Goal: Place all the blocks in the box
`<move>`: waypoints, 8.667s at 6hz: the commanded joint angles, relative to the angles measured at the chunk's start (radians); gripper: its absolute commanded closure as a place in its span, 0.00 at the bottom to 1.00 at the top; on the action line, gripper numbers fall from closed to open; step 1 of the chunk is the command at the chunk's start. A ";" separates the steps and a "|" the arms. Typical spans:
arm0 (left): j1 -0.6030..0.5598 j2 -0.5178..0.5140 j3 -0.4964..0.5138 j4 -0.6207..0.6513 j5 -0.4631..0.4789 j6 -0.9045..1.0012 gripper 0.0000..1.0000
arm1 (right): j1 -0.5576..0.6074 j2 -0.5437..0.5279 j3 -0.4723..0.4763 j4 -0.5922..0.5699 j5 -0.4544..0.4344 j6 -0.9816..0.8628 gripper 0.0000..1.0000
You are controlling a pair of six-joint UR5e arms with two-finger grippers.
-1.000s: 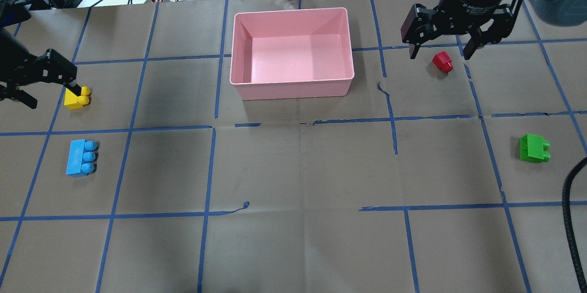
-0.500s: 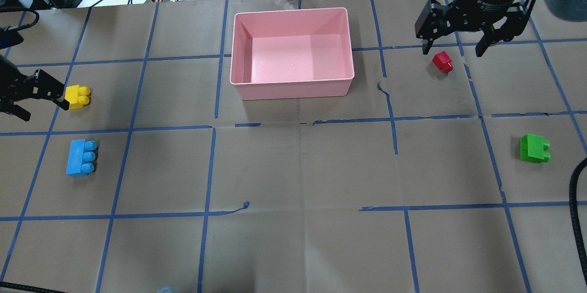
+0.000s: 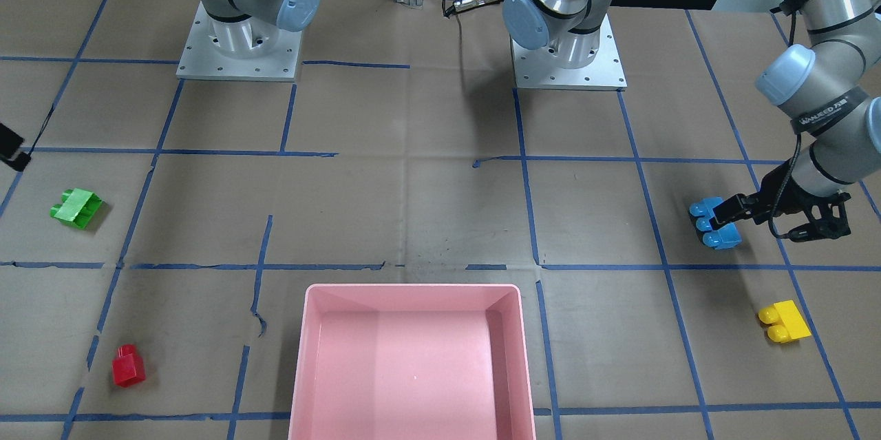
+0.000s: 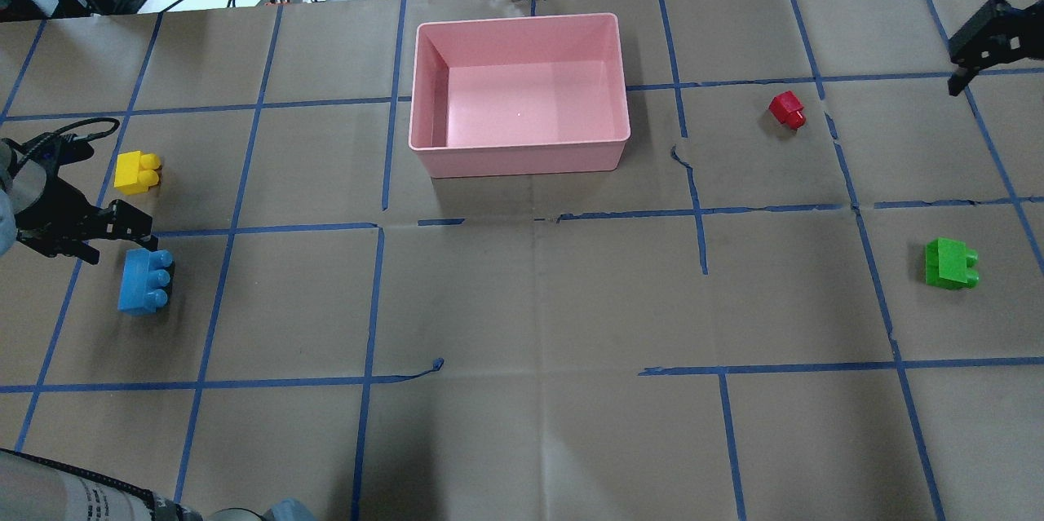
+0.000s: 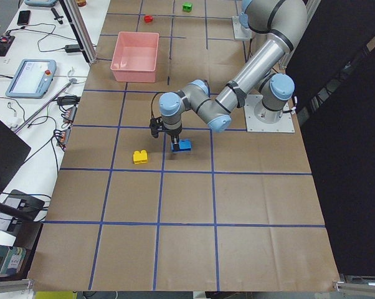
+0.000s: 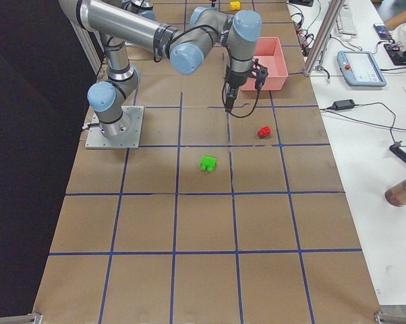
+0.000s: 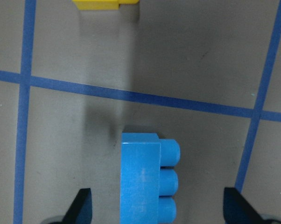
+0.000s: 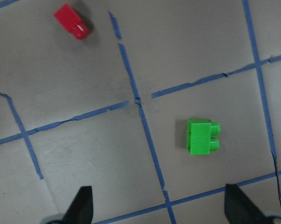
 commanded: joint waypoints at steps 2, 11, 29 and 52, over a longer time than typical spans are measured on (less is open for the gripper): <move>-0.008 -0.090 0.000 0.040 0.077 0.002 0.08 | -0.139 0.004 0.183 -0.221 -0.002 -0.100 0.01; -0.518 0.007 0.419 -0.246 0.027 0.018 1.00 | -0.139 0.193 0.464 -0.587 -0.074 -0.130 0.01; -0.174 -0.324 0.465 0.079 0.096 -0.047 0.01 | 0.232 0.200 -0.068 -0.251 -0.016 -0.072 0.64; -0.817 0.061 0.537 -0.503 0.082 -0.352 0.01 | 0.272 0.642 -0.207 -0.352 0.037 -0.383 0.02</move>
